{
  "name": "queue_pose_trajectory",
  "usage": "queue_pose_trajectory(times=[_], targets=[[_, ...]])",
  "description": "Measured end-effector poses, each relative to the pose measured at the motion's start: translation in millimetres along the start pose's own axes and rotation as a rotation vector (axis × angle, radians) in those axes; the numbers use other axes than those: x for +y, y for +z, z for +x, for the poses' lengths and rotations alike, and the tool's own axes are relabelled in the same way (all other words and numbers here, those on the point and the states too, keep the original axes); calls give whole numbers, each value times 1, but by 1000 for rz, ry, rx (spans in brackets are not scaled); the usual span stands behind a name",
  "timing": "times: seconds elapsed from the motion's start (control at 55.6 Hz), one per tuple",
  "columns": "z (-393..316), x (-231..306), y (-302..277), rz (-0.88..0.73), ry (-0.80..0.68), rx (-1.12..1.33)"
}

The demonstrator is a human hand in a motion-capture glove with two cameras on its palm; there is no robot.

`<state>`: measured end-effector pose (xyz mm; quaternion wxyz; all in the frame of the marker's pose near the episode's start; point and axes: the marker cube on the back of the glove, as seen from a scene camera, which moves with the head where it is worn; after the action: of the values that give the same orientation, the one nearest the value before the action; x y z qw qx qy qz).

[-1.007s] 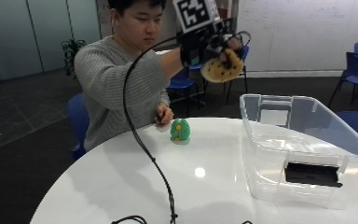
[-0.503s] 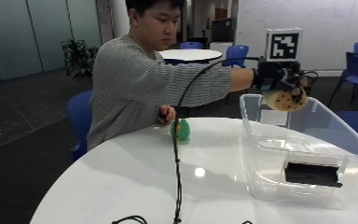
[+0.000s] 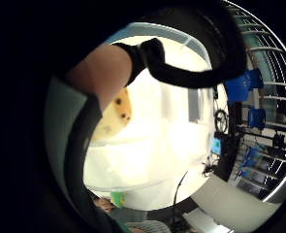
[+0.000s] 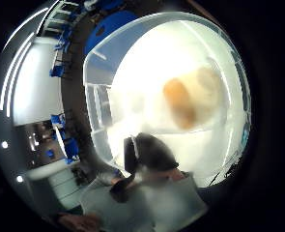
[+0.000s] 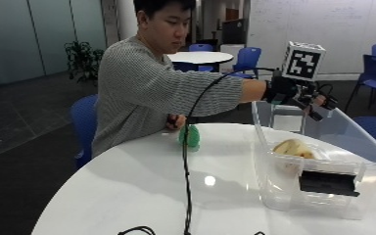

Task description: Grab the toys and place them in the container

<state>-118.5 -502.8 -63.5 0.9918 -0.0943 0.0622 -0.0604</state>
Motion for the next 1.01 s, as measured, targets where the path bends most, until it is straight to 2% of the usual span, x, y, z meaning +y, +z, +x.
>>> queue_pose_trajectory(times=[0.09, 0.234, 0.342, 0.449, 0.593, 0.809, 1.007], targets=[[-3, 9, -1, 12, 14, -23], [-5, 51, -5, 69, -62, -103], [0, 117, -2, 113, -179, -150], [3, 214, 15, 138, -273, -167], [-9, 294, 54, 152, -278, -13], [-14, 312, 89, 99, -218, -9], [-35, 326, 139, -18, -254, 49]])
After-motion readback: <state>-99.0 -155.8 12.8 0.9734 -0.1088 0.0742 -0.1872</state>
